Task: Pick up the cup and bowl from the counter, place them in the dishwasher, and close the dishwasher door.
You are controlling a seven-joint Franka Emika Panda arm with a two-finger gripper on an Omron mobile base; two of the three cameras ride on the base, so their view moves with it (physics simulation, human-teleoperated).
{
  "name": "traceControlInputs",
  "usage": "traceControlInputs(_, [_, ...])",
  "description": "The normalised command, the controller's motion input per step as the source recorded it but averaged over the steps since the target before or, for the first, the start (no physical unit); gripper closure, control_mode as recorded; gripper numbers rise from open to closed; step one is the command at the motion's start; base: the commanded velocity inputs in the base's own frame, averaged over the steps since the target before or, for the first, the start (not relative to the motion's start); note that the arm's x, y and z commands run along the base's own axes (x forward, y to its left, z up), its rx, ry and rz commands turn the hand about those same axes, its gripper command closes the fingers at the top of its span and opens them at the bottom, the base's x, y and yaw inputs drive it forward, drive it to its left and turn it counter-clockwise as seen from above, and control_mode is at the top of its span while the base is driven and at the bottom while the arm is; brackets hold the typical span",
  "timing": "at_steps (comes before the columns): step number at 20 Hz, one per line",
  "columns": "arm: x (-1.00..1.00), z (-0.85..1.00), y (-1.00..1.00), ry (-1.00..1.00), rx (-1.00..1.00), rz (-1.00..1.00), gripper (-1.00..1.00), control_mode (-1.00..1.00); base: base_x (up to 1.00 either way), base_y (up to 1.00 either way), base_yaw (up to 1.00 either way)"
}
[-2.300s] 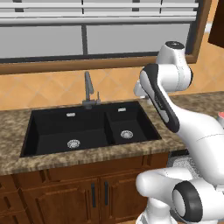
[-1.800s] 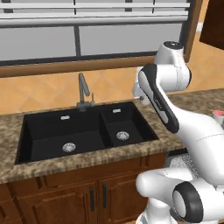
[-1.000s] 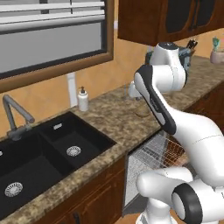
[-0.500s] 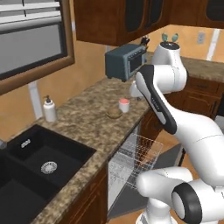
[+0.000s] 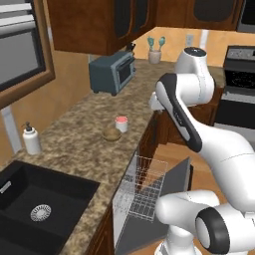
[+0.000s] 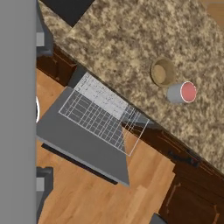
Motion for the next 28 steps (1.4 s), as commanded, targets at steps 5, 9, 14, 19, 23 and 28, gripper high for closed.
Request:
traceControlInputs(5, [0.00, 0.00, 0.00, 0.00, 0.00, 0.00, -1.00, 1.00, -0.03, 0.50, -0.29])
traceControlInputs(9, [0.00, 0.00, 0.00, 0.00, 0.00, 0.00, -1.00, 1.00, 0.00, 0.44, -0.23])
traceControlInputs(14, [0.00, -0.02, 0.28, 0.00, 0.00, -0.13, -1.00, -1.00, 0.00, 0.08, -0.04])
traceControlInputs(19, [0.00, -0.09, 0.51, 0.01, -0.01, -0.12, -1.00, -1.00, 0.00, 0.00, 0.00])
traceControlInputs(23, [0.02, 0.00, 0.37, 0.00, 0.00, -0.16, -1.00, -1.00, 0.00, 0.00, 0.00])
traceControlInputs(28, [0.30, -0.11, 0.42, 0.01, 0.00, -0.15, -1.00, -1.00, 0.00, 0.00, 0.00])
